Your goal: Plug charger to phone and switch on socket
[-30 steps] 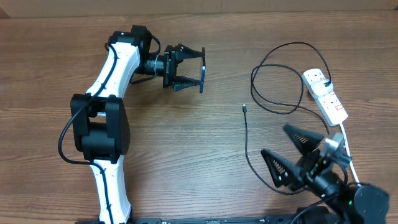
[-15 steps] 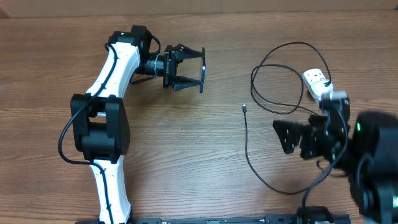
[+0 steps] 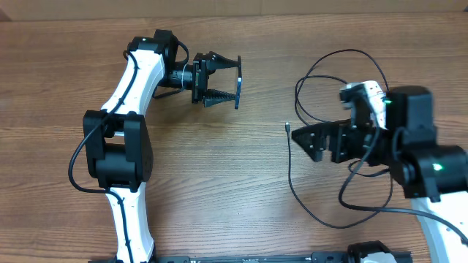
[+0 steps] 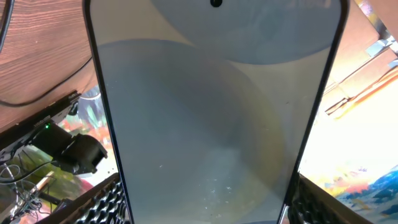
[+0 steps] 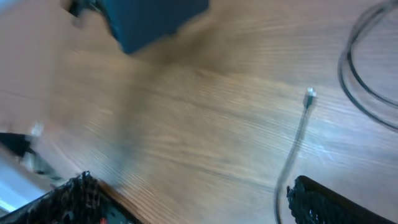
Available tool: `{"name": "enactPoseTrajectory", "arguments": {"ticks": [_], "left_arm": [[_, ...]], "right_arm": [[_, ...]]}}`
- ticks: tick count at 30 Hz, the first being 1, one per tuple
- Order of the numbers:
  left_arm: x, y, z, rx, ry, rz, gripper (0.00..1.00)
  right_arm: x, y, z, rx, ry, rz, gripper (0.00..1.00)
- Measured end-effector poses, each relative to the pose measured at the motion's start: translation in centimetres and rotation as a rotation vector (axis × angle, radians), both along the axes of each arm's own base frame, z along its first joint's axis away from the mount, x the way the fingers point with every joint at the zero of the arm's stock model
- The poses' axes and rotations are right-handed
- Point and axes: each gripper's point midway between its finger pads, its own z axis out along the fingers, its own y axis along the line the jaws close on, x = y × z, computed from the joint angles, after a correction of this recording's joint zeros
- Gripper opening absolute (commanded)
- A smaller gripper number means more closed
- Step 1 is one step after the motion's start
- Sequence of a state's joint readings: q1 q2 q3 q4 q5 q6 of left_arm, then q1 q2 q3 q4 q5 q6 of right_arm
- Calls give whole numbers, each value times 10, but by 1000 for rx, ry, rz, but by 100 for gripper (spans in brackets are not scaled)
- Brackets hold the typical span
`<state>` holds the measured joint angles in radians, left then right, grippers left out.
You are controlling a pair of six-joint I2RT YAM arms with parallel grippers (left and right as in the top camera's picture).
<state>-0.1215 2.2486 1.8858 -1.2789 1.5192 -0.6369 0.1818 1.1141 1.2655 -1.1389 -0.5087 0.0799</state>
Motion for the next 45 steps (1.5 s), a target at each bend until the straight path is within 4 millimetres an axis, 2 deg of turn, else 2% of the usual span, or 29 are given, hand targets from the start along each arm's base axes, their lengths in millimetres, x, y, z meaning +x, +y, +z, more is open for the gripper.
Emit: {"name": "enactPoseTrajectory", "arguments": {"ticks": [4,8,11,15,20,24,27,31,38,45], "left_arm": [[0,0,0,0,0,0,69],[0,0,0,0,0,0,69],[0,0,0,0,0,0,69],[0,0,0,0,0,0,69],[0,0,0,0,0,0,69],[0,0,0,0,1,0,69],[0,0,0,0,0,0,69],[0,0,0,0,0,0,69],[0,0,0,0,0,0,69],[0,0,0,0,4,0,69]], "right_arm": [[5,18,-3,-179,44,-34,97],[21,43,4,-307,0,-64,97],[38,70,8,-335,-50,-96,84],[58,96,0,-343,-92,-199,83],[76,114,-5,-335,-143,-295,83],[83,120,4,-295,-183,-341,82],[85,118,4,-290,-187,-387,81],[90,117,-2,-300,-182,-423,80],[101,125,-23,-333,-171,-430,69],[106,125,-20,-332,-197,-447,62]]}}
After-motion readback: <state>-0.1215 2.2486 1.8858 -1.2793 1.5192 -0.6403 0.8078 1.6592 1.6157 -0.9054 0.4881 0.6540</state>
